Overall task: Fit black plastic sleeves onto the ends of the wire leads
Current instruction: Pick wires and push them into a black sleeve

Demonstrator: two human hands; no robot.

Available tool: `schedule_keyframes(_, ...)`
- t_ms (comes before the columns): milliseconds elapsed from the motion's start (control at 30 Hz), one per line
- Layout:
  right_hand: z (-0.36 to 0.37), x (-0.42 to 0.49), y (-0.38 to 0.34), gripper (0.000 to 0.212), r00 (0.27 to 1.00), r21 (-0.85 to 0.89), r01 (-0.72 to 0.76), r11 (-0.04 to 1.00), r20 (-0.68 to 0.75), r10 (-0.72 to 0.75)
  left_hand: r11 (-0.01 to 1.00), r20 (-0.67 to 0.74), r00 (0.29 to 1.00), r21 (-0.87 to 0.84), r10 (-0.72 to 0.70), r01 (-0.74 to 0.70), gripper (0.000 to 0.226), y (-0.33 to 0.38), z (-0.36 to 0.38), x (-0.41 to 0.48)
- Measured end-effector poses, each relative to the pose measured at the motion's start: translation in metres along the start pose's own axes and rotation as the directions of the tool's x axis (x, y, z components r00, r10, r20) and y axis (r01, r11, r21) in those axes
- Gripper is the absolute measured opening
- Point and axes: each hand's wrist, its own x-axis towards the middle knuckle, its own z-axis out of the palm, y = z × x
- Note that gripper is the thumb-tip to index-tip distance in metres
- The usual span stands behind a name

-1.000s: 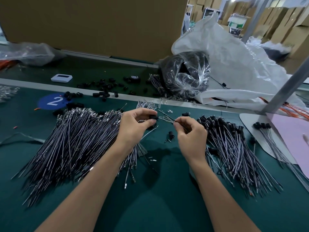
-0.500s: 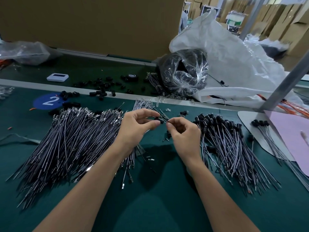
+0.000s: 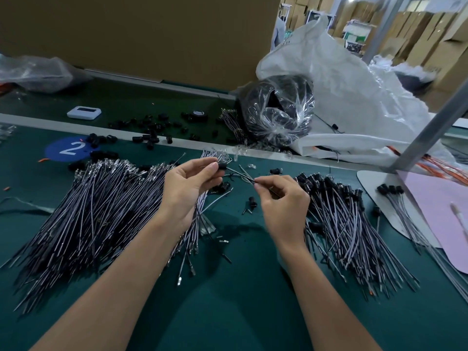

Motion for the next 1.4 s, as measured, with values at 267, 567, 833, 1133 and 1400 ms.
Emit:
schedule_keyframes(267,-0.0004,0.0011,0.0006,0.011,1.000,-0.014,-0.011,1.000,-0.011,0.011,1.000,0.016,1.000,0.017,-0.005,0.004,0.015,-0.0012,0.0006,0.0006)
schedule_keyframes(567,-0.0010,0.0023,0.0029,0.012,1.000,0.005,-0.013,1.000,0.007,0.013,0.999,0.033,0.999,0.041,0.003,-0.004,0.013,-0.0004,0.0029,-0.0009)
schedule_keyframes(833,-0.0009,0.0028,0.0014,0.011,0.999,0.052,-0.038,0.998,-0.008,0.039,0.995,0.085,0.996,0.095,-0.015,0.007,0.015,-0.0013,0.0033,-0.0019)
schedule_keyframes(1133,-0.0003,0.0022,0.0016,0.007,0.997,0.088,-0.074,0.993,0.032,0.071,0.996,0.106,0.994,0.089,0.002,-0.011,0.023,-0.0014,0.0032,-0.0024)
schedule_keyframes(1400,-0.0011,0.0024,0.0025,0.011,1.000,0.046,0.022,0.999,0.001,-0.022,0.996,0.077,0.997,0.093,0.005,-0.012,0.014,-0.0016,0.0045,-0.0020)
